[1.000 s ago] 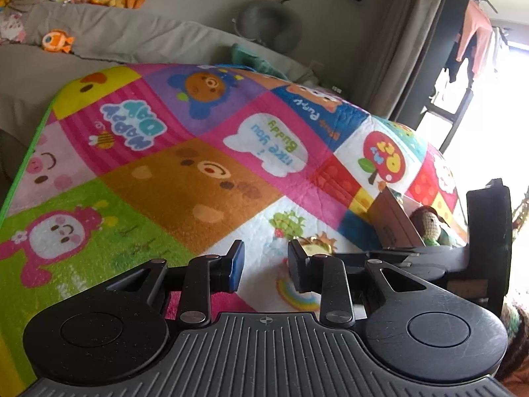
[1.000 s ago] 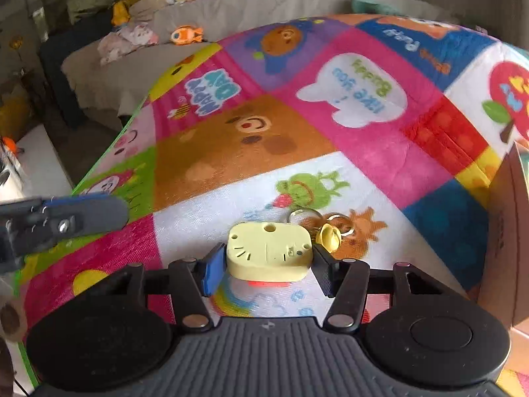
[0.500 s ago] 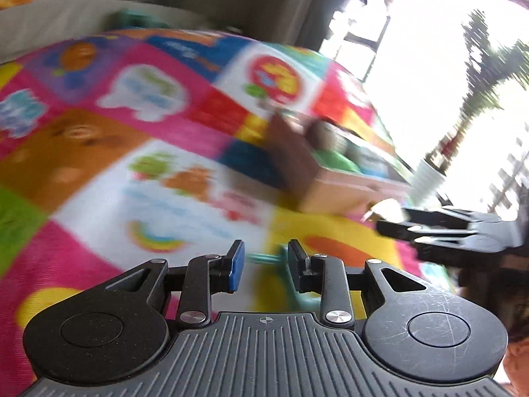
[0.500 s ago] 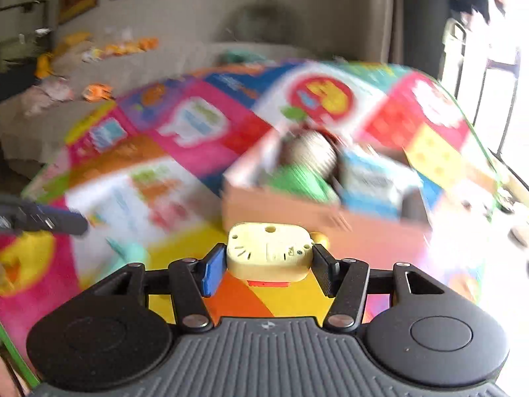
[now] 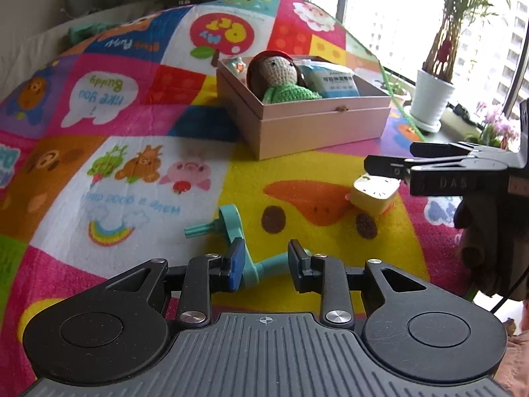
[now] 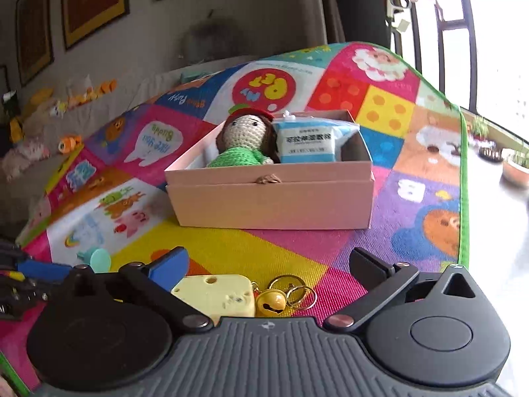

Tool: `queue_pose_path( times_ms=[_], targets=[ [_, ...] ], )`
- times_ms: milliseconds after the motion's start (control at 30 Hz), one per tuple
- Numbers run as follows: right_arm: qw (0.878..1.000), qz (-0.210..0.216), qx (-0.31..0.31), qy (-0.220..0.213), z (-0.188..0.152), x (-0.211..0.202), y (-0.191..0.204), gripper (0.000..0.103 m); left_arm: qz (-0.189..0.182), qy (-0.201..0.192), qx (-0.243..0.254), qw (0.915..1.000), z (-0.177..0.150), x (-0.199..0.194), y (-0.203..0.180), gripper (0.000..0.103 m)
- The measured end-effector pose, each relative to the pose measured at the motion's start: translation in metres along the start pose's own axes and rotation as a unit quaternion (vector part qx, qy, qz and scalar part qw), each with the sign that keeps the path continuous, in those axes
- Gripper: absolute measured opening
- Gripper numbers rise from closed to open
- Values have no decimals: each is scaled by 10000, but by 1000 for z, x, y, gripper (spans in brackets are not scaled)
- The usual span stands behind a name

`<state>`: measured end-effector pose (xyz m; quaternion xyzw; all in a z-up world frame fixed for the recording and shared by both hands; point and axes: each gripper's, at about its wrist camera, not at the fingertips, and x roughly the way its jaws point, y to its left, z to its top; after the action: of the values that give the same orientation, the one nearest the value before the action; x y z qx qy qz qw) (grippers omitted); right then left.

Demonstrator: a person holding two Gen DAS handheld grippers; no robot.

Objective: Organize objects
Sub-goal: 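Move the left tool to the teal crank toy and right tool to yellow toy, then grasp the teal crank toy with the left tool and lift it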

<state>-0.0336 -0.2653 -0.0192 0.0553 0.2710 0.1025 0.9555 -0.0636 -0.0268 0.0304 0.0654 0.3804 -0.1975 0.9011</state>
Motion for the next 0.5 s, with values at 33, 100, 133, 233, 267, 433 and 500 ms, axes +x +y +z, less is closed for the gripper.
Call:
queue_pose_path(
  times_ms=[33,100,133,233,267,433,500],
  targets=[
    [10000,-3,42,12,-1,0,0,103,36,14,6,10000,1,0,0,32],
    [9999,-24,109,-1,-1,-1,-2,103,114,31,-4,9999,3,-1,1,32],
    [9999,-23,122,-15,-2,-1,-2,103,154,47,-14,9999,4,-1,1,32],
    [9999,-21,133,-28,-2,-3,-2,103,189,69,-21,9998,5,0,2,32],
    [9999,-20,133,-16,-2,-2,-2,103,188,78,-10,9998,4,1,2,32],
    [9998,-43,168,40,-1,0,-2,103,229,100,23,9997,1,3,6,34],
    [9998,-51,182,65,-1,1,-3,103,300,81,50,9995,0,2,9,34]
  ],
)
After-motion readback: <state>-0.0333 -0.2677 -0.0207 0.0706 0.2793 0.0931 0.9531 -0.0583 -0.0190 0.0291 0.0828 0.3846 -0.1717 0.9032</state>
